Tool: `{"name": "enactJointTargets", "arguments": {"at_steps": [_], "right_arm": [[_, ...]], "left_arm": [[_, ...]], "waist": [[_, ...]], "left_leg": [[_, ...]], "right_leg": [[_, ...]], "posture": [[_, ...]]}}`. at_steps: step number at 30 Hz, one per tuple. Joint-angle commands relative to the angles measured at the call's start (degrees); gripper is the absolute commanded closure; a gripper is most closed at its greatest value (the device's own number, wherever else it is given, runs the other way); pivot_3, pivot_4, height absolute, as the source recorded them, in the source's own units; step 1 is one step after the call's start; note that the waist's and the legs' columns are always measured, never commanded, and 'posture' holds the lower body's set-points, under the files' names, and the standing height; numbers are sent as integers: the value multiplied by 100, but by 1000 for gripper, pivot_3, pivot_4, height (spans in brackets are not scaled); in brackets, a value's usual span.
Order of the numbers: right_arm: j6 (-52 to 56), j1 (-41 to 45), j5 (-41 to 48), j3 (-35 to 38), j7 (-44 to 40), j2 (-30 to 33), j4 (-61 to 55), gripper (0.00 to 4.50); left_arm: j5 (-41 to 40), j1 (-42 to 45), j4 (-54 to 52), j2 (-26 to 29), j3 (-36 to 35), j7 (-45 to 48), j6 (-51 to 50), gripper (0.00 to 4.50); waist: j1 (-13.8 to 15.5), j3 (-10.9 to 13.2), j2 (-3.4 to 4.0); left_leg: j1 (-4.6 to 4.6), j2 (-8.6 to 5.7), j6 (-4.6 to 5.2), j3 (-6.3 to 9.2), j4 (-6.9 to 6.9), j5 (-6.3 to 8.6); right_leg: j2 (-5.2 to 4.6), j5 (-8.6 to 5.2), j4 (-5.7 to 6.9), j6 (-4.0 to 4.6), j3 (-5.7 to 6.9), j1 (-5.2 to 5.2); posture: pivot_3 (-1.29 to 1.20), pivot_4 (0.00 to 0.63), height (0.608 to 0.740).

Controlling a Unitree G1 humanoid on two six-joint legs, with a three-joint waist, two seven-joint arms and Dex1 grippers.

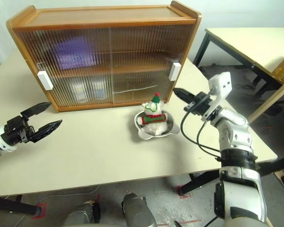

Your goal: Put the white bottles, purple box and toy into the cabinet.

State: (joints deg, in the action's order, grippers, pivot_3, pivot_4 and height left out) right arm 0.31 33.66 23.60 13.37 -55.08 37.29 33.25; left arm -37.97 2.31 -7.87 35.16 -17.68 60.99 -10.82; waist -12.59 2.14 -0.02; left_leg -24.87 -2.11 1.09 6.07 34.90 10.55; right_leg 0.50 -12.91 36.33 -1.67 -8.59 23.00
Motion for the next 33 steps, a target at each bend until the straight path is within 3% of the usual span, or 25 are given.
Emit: {"name": "enactJointTargets", "arguments": {"at_steps": [1,15,33], "right_arm": [[-244,215,-252,50,305,0,259,4486],[-1059,1197,-1179,-226,1157,-84,1261,4486],[-988,1521,-1587,-500,1174,-155,1466,4486]], "left_arm": [[11,-211,-295,46,-5,17,24,0],[117,-395,-639,79,101,-267,-59,0],[76,-524,-829,82,94,-494,-63,0]], "waist": [[-1,0,0],[57,-8,18],[83,-20,37]], "left_leg": [[0,7,-1,0,0,1],[1,30,-2,-1,-2,1],[3,38,-2,-2,-2,1]], "right_leg": [[1,1,0,2,1,0],[11,6,0,11,5,2],[20,11,2,18,6,4]], "posture": [[-240,57,740],[-207,52,740],[-192,45,740]]}}
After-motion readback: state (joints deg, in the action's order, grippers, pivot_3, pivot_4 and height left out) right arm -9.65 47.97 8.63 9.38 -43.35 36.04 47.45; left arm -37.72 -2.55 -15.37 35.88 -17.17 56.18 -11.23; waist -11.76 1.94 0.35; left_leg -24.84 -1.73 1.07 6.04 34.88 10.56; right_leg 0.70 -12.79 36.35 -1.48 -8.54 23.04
